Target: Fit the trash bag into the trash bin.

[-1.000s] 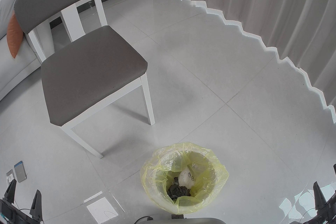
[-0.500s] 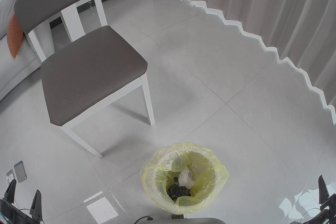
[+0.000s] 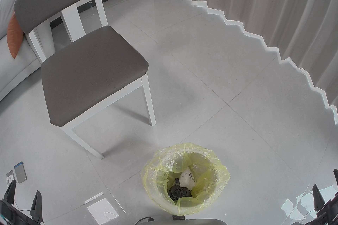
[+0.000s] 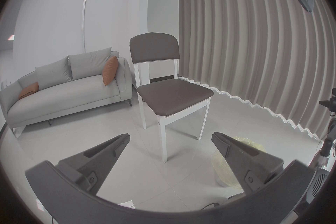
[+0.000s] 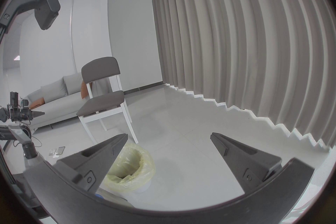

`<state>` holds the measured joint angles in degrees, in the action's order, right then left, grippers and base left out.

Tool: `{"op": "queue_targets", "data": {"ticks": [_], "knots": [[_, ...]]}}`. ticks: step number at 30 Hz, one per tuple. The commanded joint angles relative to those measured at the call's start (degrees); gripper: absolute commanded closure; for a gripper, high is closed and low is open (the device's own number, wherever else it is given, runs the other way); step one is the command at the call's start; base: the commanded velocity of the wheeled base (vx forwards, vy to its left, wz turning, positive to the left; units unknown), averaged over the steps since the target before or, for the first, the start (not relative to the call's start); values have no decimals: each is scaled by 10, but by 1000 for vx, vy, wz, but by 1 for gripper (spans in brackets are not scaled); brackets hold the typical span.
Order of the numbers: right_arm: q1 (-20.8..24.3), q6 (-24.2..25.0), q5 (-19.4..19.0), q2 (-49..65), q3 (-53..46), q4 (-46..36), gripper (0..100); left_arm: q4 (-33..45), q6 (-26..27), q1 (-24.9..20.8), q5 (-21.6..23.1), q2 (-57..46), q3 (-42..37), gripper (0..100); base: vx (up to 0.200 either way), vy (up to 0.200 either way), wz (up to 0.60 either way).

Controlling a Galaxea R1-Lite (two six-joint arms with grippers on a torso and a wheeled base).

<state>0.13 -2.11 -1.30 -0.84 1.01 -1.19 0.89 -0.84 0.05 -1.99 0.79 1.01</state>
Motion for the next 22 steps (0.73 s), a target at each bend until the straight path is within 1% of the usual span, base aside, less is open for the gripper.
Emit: {"op": "queue_targets", "data": {"ticks": [1,3,5,7,11,22], "knots": [[0,6,-2,3,-10,15,0,0,3,0,0,-8,-6,0,0,0,0],[0,11,1,3,-10,15,0,0,3,0,1,-8,-6,0,0,0,0],[0,35,20,2,-10,15,0,0,3,0,1,-8,-6,0,0,0,0],[0,36,29,3,-10,15,0,0,3,0,1,-8,-6,0,0,0,0],[0,27,28,3,-10,14,0,0,3,0,1,-8,-6,0,0,0,0],[0,34,29,3,-10,15,0,0,3,0,1,-8,-6,0,0,0,0]]}}
